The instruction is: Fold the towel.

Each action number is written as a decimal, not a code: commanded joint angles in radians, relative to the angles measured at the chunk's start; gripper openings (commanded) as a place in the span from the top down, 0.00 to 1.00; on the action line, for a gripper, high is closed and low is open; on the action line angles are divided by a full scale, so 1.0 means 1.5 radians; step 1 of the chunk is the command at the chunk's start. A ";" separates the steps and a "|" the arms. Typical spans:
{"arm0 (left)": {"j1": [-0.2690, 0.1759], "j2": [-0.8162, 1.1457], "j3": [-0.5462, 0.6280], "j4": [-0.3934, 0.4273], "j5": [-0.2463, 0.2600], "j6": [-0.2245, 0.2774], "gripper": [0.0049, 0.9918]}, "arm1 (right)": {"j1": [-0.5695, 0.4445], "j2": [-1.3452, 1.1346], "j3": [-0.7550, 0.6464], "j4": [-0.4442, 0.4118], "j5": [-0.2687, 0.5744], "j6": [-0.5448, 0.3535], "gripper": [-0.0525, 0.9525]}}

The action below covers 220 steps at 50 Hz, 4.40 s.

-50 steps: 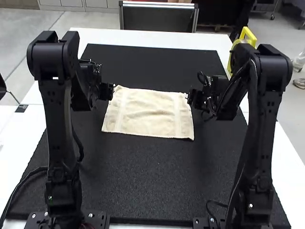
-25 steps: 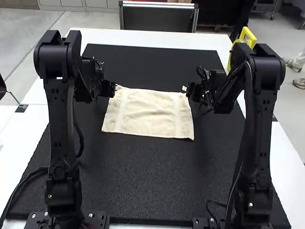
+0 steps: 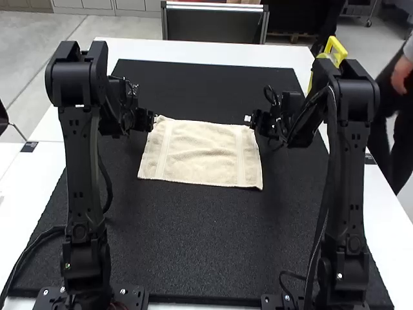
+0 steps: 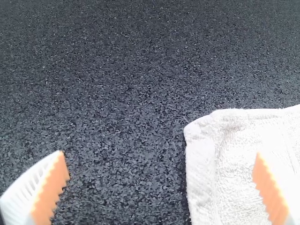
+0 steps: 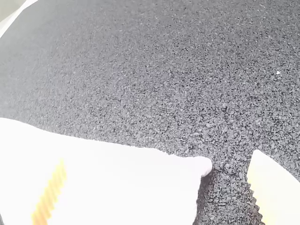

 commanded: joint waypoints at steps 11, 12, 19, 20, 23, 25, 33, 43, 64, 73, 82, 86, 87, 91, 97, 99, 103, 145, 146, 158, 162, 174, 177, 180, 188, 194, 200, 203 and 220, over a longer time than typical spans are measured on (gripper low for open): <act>0.007 0.003 0.019 0.001 0.017 0.005 0.07 | 0.011 0.025 0.039 -0.035 -0.014 0.005 0.05; 0.007 0.003 0.019 0.001 0.017 0.005 0.07 | 0.011 0.026 0.040 -0.036 -0.014 0.006 0.05; 0.007 0.003 0.019 0.001 0.018 0.005 0.07 | 0.018 0.031 0.048 -0.049 -0.028 0.011 0.11; 0.007 0.003 0.019 0.002 0.018 0.005 0.07 | 0.019 0.031 0.048 -0.050 -0.028 0.011 0.11; 0.007 0.003 0.019 0.003 0.019 0.004 0.07 | 0.021 0.031 0.049 -0.051 -0.030 0.013 0.15; 0.007 0.003 0.019 0.004 0.022 0.004 0.07 | 0.022 0.032 0.049 -0.052 -0.031 0.013 0.15; 0.007 0.009 0.021 0.018 0.024 0.002 0.07 | 0.023 0.035 0.049 -0.055 -0.037 0.017 0.18; 0.007 0.038 0.051 0.017 0.066 -0.026 0.06 | 0.020 0.037 0.048 -0.054 -0.037 0.022 0.17; 0.006 0.089 0.108 -0.010 0.092 -0.043 0.07 | 0.011 0.043 0.049 -0.054 -0.050 0.023 0.17; 0.004 0.109 0.138 -0.027 0.092 -0.045 0.08 | 0.006 0.044 0.050 -0.054 -0.060 0.027 0.17; -0.006 0.113 0.142 -0.041 0.092 -0.044 0.15 | -0.001 0.047 0.050 -0.054 -0.069 0.040 0.28; -0.006 0.113 0.141 -0.050 0.096 -0.044 0.19 | -0.005 0.051 0.051 -0.054 -0.082 0.053 0.34; -0.006 0.114 0.141 -0.051 0.096 -0.043 0.20 | -0.006 0.051 0.050 -0.054 -0.083 0.056 0.34; -0.007 0.118 0.139 -0.060 0.097 -0.043 0.22 | -0.008 0.053 0.050 -0.054 -0.083 0.057 0.34; -0.007 0.122 0.139 -0.063 0.097 -0.043 0.22 | -0.008 0.053 0.050 -0.053 -0.083 0.057 0.34; -0.007 0.124 0.140 -0.063 0.097 -0.043 0.21 | -0.008 0.053 0.050 -0.053 -0.083 0.057 0.34; -0.007 0.126 0.142 -0.063 0.100 -0.043 0.21 | -0.007 0.056 0.051 -0.053 -0.083 0.058 0.34; -0.031 0.145 0.147 -0.063 0.115 -0.048 0.82 | -0.009 0.083 0.057 -0.053 -0.098 0.072 0.78; -0.031 0.145 0.147 -0.063 0.115 -0.048 0.82 | -0.010 0.083 0.057 -0.053 -0.098 0.073 0.78; -0.031 0.146 0.145 -0.063 0.122 -0.048 0.82 | -0.010 0.087 0.058 -0.053 -0.099 0.084 0.81; -0.031 0.148 0.146 -0.063 0.122 -0.048 0.82 | -0.010 0.088 0.057 -0.052 -0.099 0.080 0.81; -0.030 0.150 0.143 -0.063 0.125 -0.048 0.98 | -0.012 0.089 0.054 -0.037 -0.099 0.073 0.97; -0.029 0.150 0.143 -0.063 0.127 -0.048 0.98 | -0.012 0.089 0.053 -0.033 -0.099 0.073 0.97; -0.028 0.150 0.142 -0.063 0.127 -0.048 0.98 | -0.013 0.089 0.052 -0.025 -0.099 0.074 0.97; -0.026 0.143 0.143 -0.069 0.135 -0.049 0.98 | -0.016 0.080 0.049 -0.014 -0.099 0.078 0.97; -0.023 0.135 0.143 -0.074 0.139 -0.049 0.98 | -0.018 0.074 0.048 -0.012 -0.099 0.079 0.97; -0.022 0.118 0.142 -0.088 0.153 -0.048 0.98 | -0.024 0.067 0.047 -0.012 -0.100 0.080 0.97; -0.022 0.110 0.142 -0.097 0.154 -0.046 0.98 | -0.030 0.060 0.047 -0.012 -0.100 0.081 0.97; -0.020 0.069 0.106 -0.114 0.170 -0.035 0.98 | -0.043 0.024 0.029 -0.012 -0.112 0.085 0.97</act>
